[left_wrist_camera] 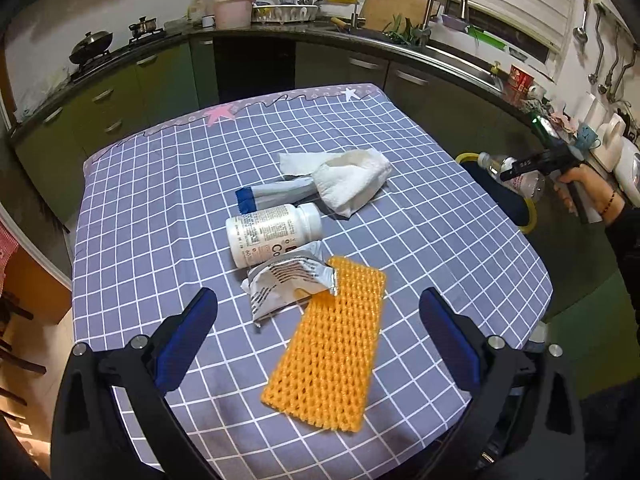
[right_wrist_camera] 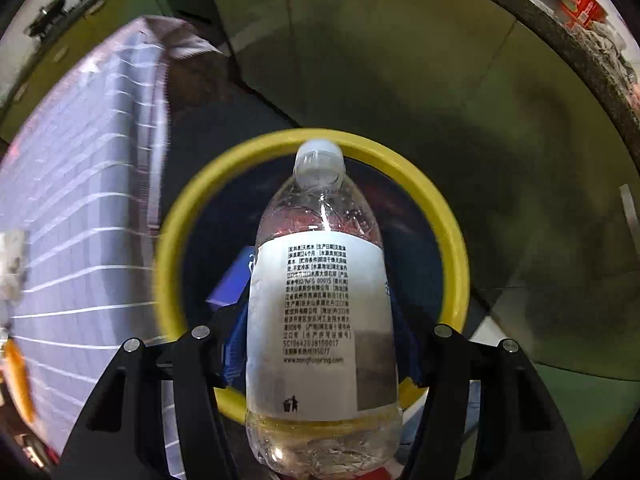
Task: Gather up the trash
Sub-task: 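Carry the water bottle over the bin and open the right gripper, then grasp the orange foam net with the left gripper and lift it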
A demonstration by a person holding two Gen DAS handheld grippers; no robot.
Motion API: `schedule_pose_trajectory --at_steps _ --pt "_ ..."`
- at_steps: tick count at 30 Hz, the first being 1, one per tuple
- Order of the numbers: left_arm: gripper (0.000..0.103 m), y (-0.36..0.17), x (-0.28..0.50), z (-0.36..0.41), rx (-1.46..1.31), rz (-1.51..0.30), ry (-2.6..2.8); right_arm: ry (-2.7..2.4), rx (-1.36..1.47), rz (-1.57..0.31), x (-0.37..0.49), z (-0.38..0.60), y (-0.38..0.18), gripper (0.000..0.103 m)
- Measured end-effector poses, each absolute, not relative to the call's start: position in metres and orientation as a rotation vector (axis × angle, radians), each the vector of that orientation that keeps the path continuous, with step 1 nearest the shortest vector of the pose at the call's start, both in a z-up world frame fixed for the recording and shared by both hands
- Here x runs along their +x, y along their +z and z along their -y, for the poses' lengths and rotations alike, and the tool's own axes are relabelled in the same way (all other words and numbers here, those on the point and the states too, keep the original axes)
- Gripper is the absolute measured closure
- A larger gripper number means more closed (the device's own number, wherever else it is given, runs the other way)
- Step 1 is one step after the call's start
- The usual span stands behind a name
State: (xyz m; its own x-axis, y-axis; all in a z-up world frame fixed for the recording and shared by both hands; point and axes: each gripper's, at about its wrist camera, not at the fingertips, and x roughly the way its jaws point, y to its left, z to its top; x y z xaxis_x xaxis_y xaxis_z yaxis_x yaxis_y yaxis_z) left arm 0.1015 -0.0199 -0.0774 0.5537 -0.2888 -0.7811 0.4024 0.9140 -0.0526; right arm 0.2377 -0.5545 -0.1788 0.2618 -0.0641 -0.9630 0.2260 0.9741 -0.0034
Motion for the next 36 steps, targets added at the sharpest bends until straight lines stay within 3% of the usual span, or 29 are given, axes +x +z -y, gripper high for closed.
schedule_pose_trajectory --at_steps 3,18,36 --pt "0.007 -0.077 0.101 0.023 0.149 -0.897 -0.413 -0.238 0.137 -1.264 0.232 0.563 -0.18 0.036" --pt "0.007 -0.1 0.096 0.03 0.263 -0.928 -0.472 0.0 0.243 -1.016 0.137 0.513 -0.09 0.031" --pt "0.007 -0.164 0.127 0.03 0.202 -1.165 -0.593 0.079 0.253 -1.059 0.134 0.489 -0.12 0.031"
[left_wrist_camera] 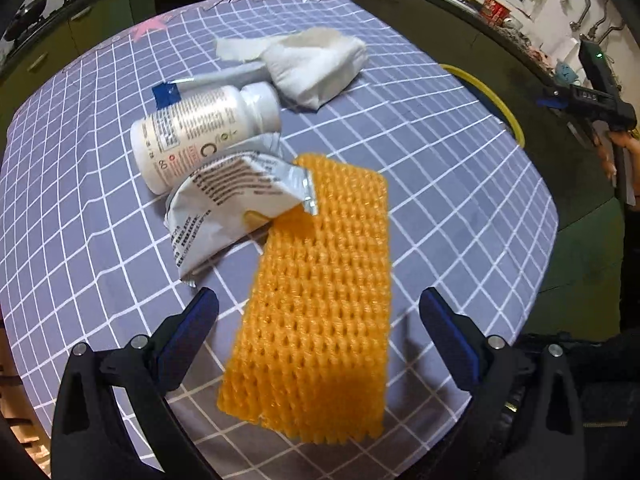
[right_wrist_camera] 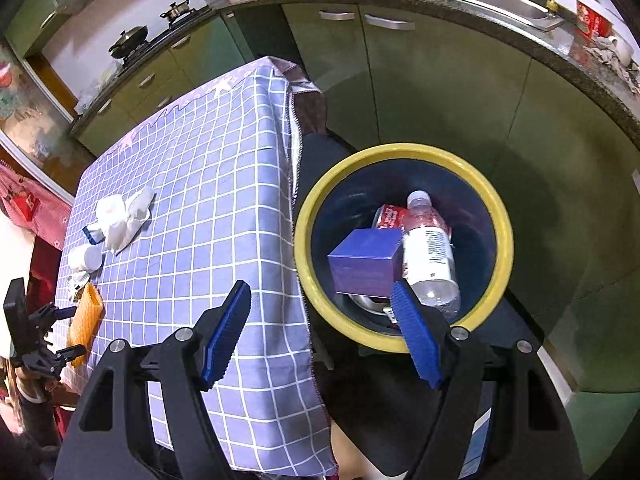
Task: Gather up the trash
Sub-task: 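Grasp the orange foam net with the left gripper and lift it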
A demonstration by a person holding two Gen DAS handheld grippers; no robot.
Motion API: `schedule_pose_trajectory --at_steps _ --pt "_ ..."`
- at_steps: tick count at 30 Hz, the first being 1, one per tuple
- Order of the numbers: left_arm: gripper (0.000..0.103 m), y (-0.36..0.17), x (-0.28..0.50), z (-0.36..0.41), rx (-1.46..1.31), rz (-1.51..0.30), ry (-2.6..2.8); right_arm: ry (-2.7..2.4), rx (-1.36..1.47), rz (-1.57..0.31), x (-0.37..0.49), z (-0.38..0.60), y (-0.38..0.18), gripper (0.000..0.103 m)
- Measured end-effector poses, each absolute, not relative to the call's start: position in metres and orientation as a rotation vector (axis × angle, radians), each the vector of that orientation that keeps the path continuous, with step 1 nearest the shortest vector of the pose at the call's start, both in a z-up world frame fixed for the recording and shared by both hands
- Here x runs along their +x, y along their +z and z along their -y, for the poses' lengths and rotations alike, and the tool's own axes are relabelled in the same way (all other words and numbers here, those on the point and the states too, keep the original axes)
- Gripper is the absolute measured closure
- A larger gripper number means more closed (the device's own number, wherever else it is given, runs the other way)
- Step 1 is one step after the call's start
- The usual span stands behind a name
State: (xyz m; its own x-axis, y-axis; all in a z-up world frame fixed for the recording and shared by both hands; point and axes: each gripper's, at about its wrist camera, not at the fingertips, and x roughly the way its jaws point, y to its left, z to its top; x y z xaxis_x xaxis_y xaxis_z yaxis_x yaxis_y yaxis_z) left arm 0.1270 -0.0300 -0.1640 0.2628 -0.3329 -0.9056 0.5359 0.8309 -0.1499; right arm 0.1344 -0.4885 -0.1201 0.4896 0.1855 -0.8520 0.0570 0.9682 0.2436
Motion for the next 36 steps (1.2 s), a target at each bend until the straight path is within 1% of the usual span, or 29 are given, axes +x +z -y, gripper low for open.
schedule_pose_trajectory --at_steps 4,6,7,8,9,11,12,14,18,20,21,22,23,25,30,36 --pt "0.007 -0.164 0.126 0.034 0.228 -1.15 -0.588 0.092 0.246 -1.073 0.139 0.482 -0.124 0.031" --pt "0.011 -0.164 0.125 0.035 0.242 -1.142 -0.588 0.097 0.242 -1.079 0.141 0.48 -0.126 0.031" --pt "0.017 -0.164 0.124 0.037 0.255 -1.133 -0.586 0.098 0.242 -1.08 0.141 0.479 -0.126 0.031" --pt "0.026 -0.164 0.124 0.042 0.271 -1.123 -0.582 0.1 0.242 -1.081 0.142 0.479 -0.127 0.031" --pt "0.029 -0.163 0.122 0.044 0.286 -1.115 -0.58 0.101 0.241 -1.082 0.142 0.478 -0.127 0.031" --pt "0.04 -0.162 0.119 0.049 0.31 -1.104 -0.584 0.102 0.24 -1.083 0.143 0.477 -0.126 0.031" --pt "0.042 -0.162 0.118 0.05 0.312 -1.102 -0.589 0.103 0.241 -1.083 0.143 0.476 -0.127 0.031" --pt "0.049 -0.161 0.116 0.051 0.315 -1.102 -0.593 0.107 0.241 -1.084 0.143 0.476 -0.126 0.031" --pt "0.06 -0.157 0.115 0.047 0.287 -1.106 -0.614 0.114 0.239 -1.083 0.142 0.474 -0.127 0.031" --pt "0.068 -0.154 0.114 0.042 0.282 -1.097 -0.613 0.115 0.238 -1.082 0.142 0.474 -0.127 0.031" --pt "0.071 -0.151 0.113 0.041 0.272 -1.094 -0.613 0.115 0.238 -1.082 0.141 0.474 -0.127 0.031" --pt "0.078 -0.148 0.112 0.036 0.264 -1.091 -0.612 0.114 0.239 -1.08 0.141 0.475 -0.127 0.031" --pt "0.088 -0.145 0.111 0.035 0.253 -1.088 -0.615 0.114 0.241 -1.078 0.141 0.475 -0.126 0.031" --pt "0.09 -0.14 0.11 0.033 0.229 -1.084 -0.625 0.111 0.244 -1.074 0.139 0.477 -0.126 0.031" --pt "0.09 -0.129 0.101 0.04 0.234 -1.073 -0.658 0.107 0.256 -1.07 0.137 0.483 -0.127 0.031" --pt "0.09 -0.096 0.096 0.076 0.259 -1.028 -0.768 0.095 0.267 -1.05 0.129 0.495 -0.124 0.031"
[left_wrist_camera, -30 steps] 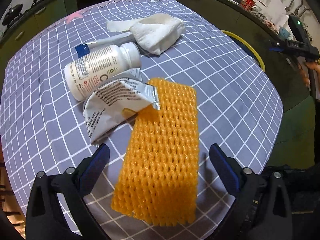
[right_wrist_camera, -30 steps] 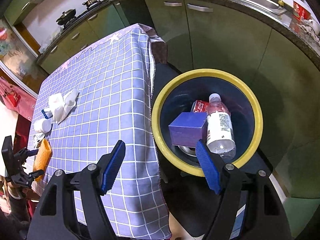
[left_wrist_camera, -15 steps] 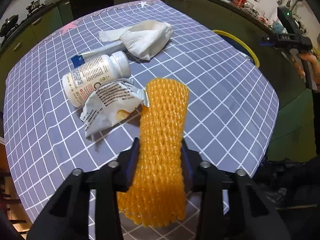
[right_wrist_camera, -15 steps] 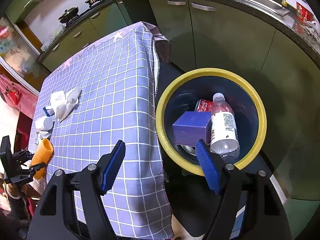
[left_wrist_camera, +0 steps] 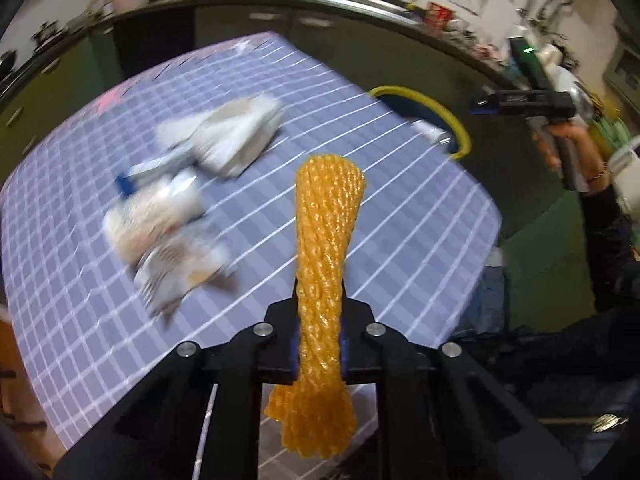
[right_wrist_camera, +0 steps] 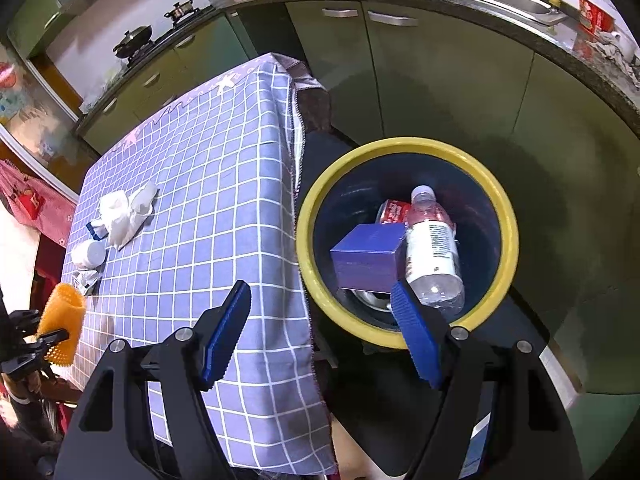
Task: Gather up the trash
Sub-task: 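Grasp the orange foam net with the left gripper and lift it, then carry the foam net over the bin and open the left gripper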
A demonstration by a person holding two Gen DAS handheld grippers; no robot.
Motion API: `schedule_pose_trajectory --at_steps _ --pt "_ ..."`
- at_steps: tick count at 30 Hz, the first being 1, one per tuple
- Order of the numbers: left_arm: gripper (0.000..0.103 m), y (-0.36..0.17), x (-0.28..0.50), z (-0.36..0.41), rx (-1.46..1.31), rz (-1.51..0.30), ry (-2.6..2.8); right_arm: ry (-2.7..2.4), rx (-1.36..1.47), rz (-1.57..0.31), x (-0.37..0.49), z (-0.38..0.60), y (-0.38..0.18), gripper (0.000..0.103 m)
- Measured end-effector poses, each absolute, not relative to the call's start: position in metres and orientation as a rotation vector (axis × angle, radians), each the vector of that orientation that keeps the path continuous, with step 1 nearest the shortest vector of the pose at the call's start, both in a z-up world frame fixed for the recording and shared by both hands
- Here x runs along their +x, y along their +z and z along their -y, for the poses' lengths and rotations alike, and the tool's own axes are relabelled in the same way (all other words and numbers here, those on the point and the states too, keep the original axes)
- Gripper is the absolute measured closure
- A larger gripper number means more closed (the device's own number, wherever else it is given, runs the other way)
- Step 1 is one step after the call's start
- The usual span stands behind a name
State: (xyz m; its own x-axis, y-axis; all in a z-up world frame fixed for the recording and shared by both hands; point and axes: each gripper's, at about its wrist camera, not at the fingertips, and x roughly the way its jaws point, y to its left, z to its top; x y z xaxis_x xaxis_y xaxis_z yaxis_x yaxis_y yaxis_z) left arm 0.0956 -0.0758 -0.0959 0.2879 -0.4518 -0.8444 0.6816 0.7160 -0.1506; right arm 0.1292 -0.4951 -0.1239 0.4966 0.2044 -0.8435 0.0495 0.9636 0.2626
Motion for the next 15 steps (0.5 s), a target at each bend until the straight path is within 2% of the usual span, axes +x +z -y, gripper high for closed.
schedule_pose_trajectory --at_steps 8,15 --pt "0.09 -0.065 0.142 0.204 0.306 -1.023 -0.97 0.047 0.315 -0.999 0.099 0.536 -0.127 0.031" --pt "0.089 -0.088 0.201 0.342 0.38 -1.069 -1.031 -0.019 0.398 -0.977 0.059 0.589 -0.146 0.031"
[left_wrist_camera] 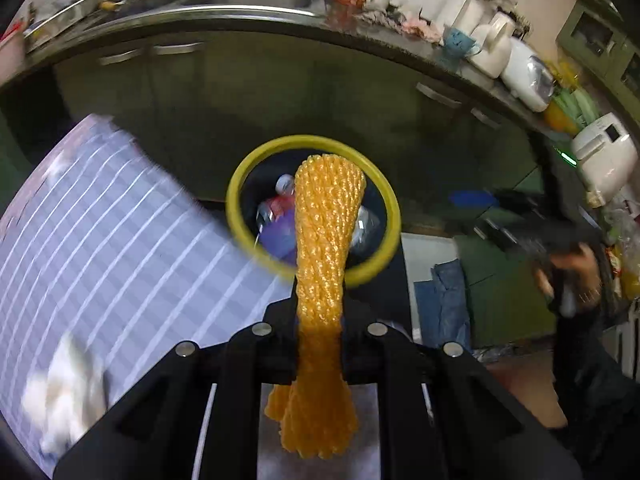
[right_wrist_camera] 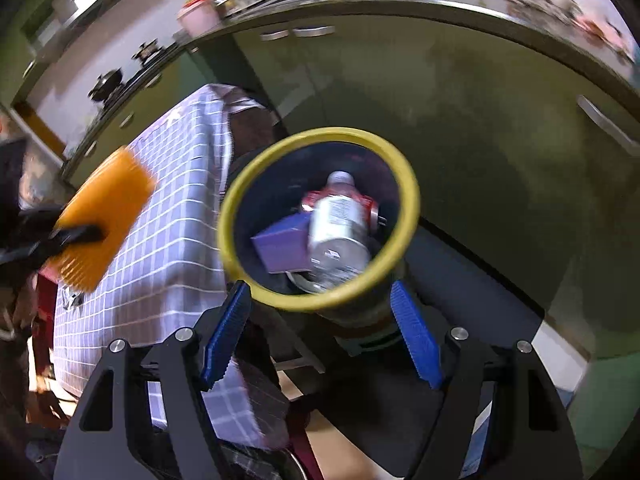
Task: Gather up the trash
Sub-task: 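Carry the foam net over the bin and open the left gripper, then grasp the white tissue with the right gripper and lift it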
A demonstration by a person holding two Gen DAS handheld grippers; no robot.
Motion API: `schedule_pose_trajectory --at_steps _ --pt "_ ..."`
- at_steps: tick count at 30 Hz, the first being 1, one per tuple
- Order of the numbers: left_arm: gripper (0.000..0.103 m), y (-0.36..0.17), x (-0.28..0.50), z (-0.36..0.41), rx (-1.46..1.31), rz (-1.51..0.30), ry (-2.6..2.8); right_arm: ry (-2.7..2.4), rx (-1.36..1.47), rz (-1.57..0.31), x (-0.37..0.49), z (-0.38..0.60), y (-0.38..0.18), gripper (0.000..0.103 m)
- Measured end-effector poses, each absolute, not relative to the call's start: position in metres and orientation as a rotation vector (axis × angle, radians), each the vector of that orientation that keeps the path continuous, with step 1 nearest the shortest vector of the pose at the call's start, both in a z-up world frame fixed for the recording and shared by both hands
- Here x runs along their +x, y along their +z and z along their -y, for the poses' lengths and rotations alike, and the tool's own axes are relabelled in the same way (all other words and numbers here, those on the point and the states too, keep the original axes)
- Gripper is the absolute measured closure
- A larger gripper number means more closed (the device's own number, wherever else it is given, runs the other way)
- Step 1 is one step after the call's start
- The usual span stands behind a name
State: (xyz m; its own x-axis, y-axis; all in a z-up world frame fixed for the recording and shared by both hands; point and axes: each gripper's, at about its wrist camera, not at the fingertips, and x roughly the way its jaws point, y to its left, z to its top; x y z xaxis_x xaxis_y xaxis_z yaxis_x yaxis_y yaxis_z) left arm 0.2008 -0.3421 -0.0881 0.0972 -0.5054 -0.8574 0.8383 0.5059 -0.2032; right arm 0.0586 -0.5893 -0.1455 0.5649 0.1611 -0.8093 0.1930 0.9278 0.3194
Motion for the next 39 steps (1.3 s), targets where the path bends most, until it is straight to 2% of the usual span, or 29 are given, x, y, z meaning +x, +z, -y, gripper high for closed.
schedule_pose_trajectory --at_steps 8,9,11,12,18,21,23,25,31,39 --pt "0.085 -0.138 0.247 0.45 0.44 -1.126 -0.962 -0.092 0.498 -0.964 0.022 0.643 -0.168 0.031" --pt "0.082 -0.143 0.25 0.455 0.447 -1.127 -0.948 -0.098 0.507 -0.964 0.02 0.648 -0.171 0.031" --pt "0.049 -0.154 0.257 0.47 0.48 -1.118 -0.9 -0.107 0.529 -0.96 0.016 0.656 -0.176 0.03" --pt "0.046 -0.156 0.258 0.474 0.484 -1.103 -0.877 -0.108 0.534 -0.96 0.013 0.657 -0.178 0.03" --pt "0.041 -0.144 0.253 0.47 0.442 -1.095 -0.876 -0.104 0.545 -0.962 0.009 0.66 -0.183 0.03" --pt "0.033 -0.116 0.239 0.439 0.387 -1.05 -0.9 -0.096 0.538 -0.956 0.011 0.652 -0.179 0.03" --pt "0.018 -0.094 0.227 0.413 0.356 -0.991 -0.896 -0.08 0.522 -0.956 0.014 0.645 -0.173 0.03" --pt "0.013 -0.072 0.216 0.382 0.325 -0.929 -0.883 -0.062 0.489 -0.964 0.019 0.634 -0.167 0.03" --pt "0.01 -0.035 0.179 0.264 0.244 -0.845 -0.764 -0.008 0.376 -0.972 0.046 0.594 -0.142 0.025" --pt "0.008 -0.041 0.132 0.093 0.126 -0.807 -0.452 0.308 0.102 -0.989 0.13 0.454 -0.116 0.025"
